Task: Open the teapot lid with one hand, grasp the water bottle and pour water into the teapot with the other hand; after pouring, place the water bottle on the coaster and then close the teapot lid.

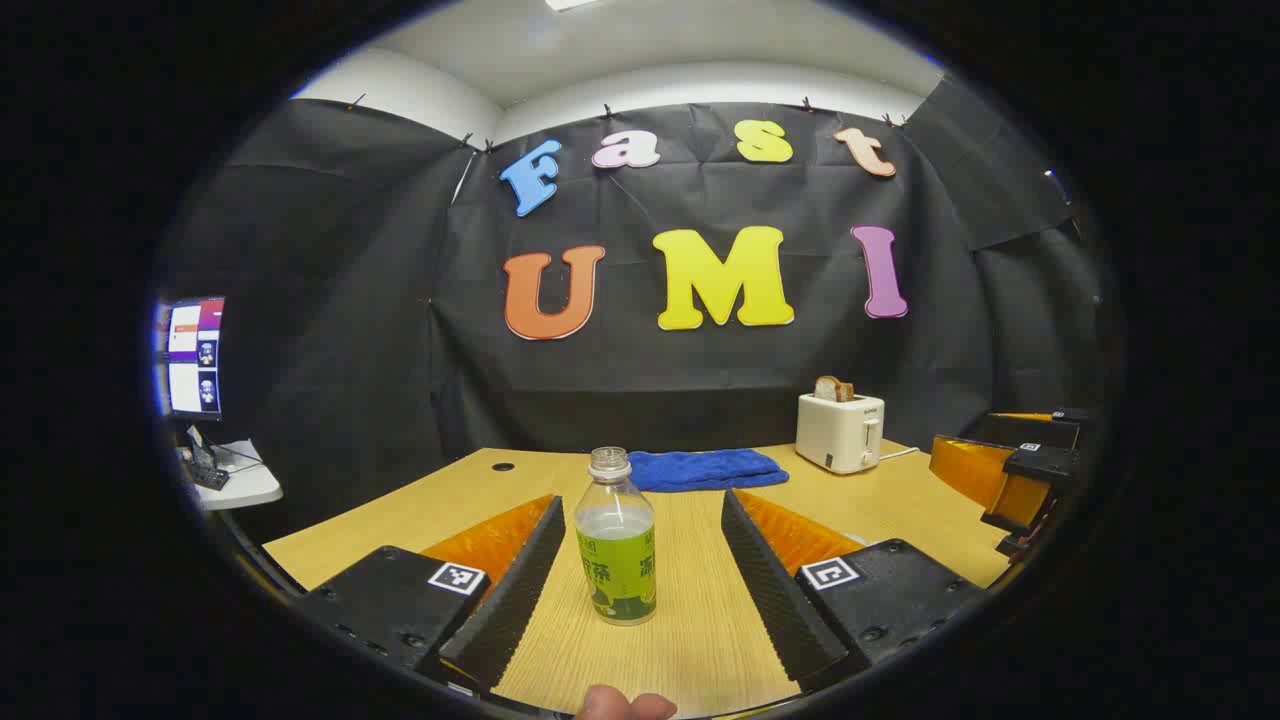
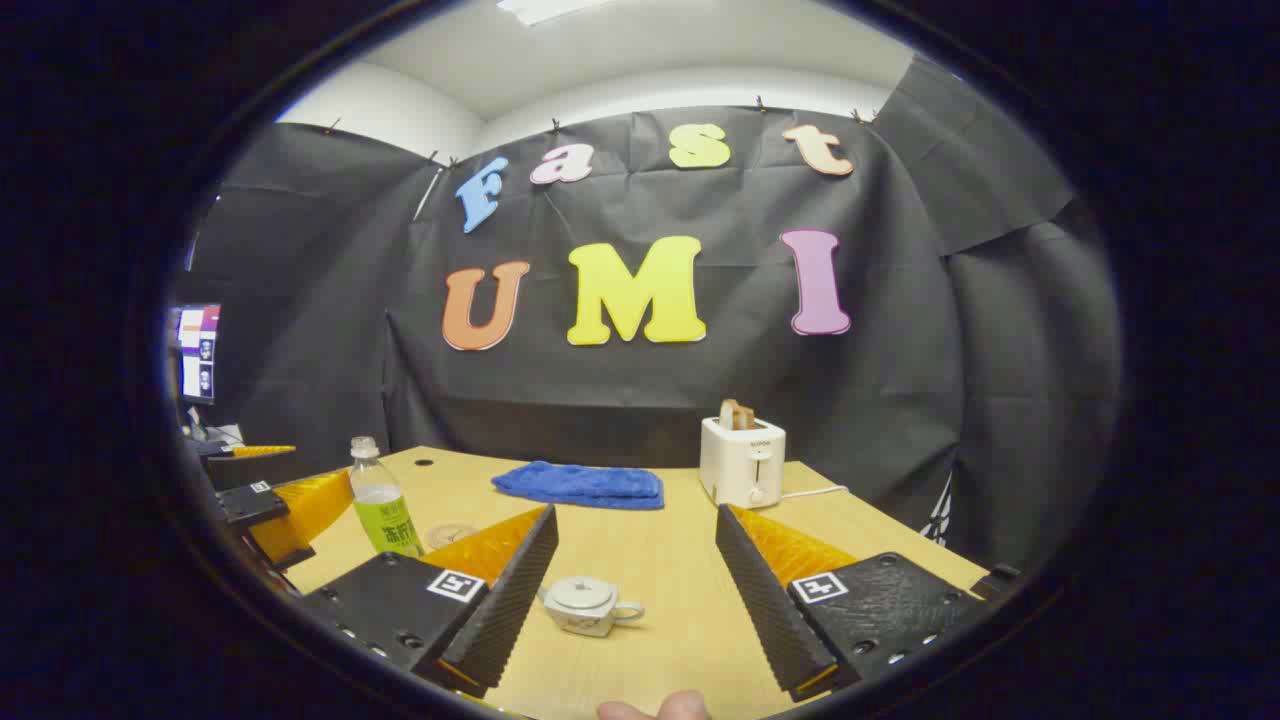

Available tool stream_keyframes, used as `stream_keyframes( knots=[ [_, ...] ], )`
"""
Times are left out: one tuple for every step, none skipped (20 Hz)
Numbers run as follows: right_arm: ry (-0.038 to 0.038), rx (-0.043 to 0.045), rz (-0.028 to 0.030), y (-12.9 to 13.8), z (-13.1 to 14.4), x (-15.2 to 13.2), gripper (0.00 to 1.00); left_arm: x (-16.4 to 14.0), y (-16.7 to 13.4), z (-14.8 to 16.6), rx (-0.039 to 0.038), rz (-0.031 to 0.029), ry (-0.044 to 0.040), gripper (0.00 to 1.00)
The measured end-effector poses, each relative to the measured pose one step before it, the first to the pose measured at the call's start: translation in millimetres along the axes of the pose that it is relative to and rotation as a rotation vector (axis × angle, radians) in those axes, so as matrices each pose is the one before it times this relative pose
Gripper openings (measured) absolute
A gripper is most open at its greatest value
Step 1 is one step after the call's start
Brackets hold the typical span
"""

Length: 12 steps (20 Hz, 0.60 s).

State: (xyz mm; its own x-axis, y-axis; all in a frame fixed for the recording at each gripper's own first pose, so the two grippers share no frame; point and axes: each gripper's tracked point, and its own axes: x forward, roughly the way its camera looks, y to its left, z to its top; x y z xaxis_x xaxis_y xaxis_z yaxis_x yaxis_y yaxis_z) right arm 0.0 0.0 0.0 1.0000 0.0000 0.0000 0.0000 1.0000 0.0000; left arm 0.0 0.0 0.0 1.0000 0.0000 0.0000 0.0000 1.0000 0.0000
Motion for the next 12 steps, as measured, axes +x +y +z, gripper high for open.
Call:
stream_keyframes(
  knots=[
    [0.00168,0.0003,0.00331,-0.59,-1.21,-0.1,0.95,-0.11,-0.1,-0.67,0.0027,0.00259,0.0013,0.99],
    [0.00244,0.00303,0.00224,-0.43,-0.35,-0.19,0.95,0.47,0.3,-0.67,0.00051,0.00262,0.00362,0.99],
    [0.00213,0.002,0.00275,-0.33,-1.34,0.56,0.95,-0.45,-0.84,-0.46,0.00094,-0.0019,0.00036,0.99],
    [0.00409,0.00133,0.00025,-0.84,-0.17,0.25,0.95,-0.31,-0.97,-0.31,0.00164,0.00037,0.00208,0.99],
    [0.00172,-0.00162,0.00229,-0.49,-2.97,0.14,0.95,0.82,-0.29,-0.91,0.00246,-0.00081,-0.00001,0.99],
    [0.00118,0.0002,-0.00058,0.0,-0.09,0.5,0.95,0.3,-1.24,0.73,0.00293,0.0006,-0.00063,0.99],
    [0.00299,-0.00013,0.00072,-0.17,-1.1,-0.01,0.95,0.41,-0.05,-0.63,-0.0001,-0.0007,0.00073,0.99],
    [0.0023,-0.00029,0.00065,0.46,-0.12,-0.05,0.95,0.34,-0.53,-0.57,-0.00235,-0.00095,-0.00021,0.98],
    [0.00101,-0.00028,-0.00054,-0.25,-1.47,-0.12,0.95,-0.62,0.36,-0.93,-0.00136,0.00003,0.00027,0.99],
    [0.00122,-0.00199,0.00018,0.45,-0.25,0.31,0.95,0.43,0.28,-0.02,0.00003,0.00015,-0.00011,0.99],
    [0.0021,-0.00092,0.00137,1.05,-1.47,0.59,0.95,0.41,-0.12,-0.94,-0.00049,0.00138,-0.00069,0.99],
    [0.0023,-0.00108,0.00402,1.92,-0.91,0.97,0.95,0.71,0.14,0.31,-0.00092,0.00001,-0.00126,0.98]
  ],
)
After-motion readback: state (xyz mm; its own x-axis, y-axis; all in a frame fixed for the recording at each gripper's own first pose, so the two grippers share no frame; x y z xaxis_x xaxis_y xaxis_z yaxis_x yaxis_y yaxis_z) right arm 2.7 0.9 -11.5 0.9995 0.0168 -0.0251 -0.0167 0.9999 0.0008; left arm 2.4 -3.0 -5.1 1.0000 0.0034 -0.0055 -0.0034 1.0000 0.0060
